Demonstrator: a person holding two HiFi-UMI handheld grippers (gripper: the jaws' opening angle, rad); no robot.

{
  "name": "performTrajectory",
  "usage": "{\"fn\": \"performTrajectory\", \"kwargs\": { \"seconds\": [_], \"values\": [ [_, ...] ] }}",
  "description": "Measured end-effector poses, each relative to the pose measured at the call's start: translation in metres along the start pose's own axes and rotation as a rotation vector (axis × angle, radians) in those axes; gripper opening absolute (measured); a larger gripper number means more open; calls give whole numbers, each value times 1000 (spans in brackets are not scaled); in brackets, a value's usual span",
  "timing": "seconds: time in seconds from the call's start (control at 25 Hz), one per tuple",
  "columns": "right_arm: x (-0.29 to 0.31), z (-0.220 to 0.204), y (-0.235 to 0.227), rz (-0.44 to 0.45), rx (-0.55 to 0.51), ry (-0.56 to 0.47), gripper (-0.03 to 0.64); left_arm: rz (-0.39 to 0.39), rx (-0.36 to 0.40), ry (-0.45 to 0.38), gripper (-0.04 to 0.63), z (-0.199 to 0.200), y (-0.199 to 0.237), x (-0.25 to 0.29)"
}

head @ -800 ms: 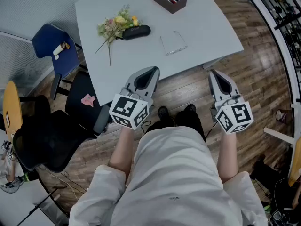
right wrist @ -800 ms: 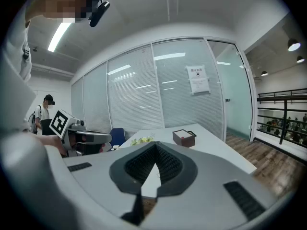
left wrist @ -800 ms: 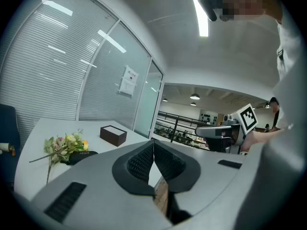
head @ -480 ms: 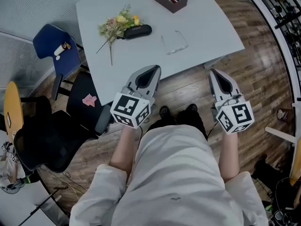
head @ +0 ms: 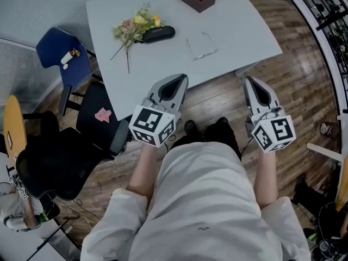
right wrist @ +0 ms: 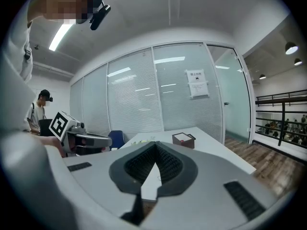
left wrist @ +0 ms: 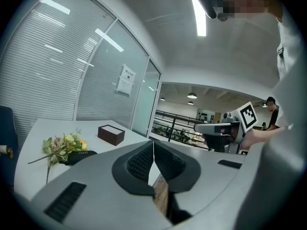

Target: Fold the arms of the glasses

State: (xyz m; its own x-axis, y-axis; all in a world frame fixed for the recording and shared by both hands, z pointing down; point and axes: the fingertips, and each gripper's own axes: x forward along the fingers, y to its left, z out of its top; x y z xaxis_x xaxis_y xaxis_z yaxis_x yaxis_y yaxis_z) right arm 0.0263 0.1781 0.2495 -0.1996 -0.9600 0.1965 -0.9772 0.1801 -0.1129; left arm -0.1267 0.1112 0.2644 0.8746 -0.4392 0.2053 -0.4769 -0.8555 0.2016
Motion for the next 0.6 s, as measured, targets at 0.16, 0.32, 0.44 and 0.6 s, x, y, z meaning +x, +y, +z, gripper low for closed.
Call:
{"fn": "performTrajectory", "kwargs": {
  "seconds": [0.16, 0.32, 0.44, 0.6],
  "values": [
    [-2, -6, 7, 1, 11, 14, 8, -16, 2, 6, 21, -4, -4, -3],
    [-5, -15, 12, 6, 25, 32, 18, -21, 0, 20, 21, -11, -6, -5],
    [-2, -20, 9, 10, 38, 47, 34, -32, -9, 23, 21, -14, -6, -1],
    [8, -22, 10, 57, 37, 73, 74, -25, -32, 38, 23, -17, -3, 5]
  ]
}}
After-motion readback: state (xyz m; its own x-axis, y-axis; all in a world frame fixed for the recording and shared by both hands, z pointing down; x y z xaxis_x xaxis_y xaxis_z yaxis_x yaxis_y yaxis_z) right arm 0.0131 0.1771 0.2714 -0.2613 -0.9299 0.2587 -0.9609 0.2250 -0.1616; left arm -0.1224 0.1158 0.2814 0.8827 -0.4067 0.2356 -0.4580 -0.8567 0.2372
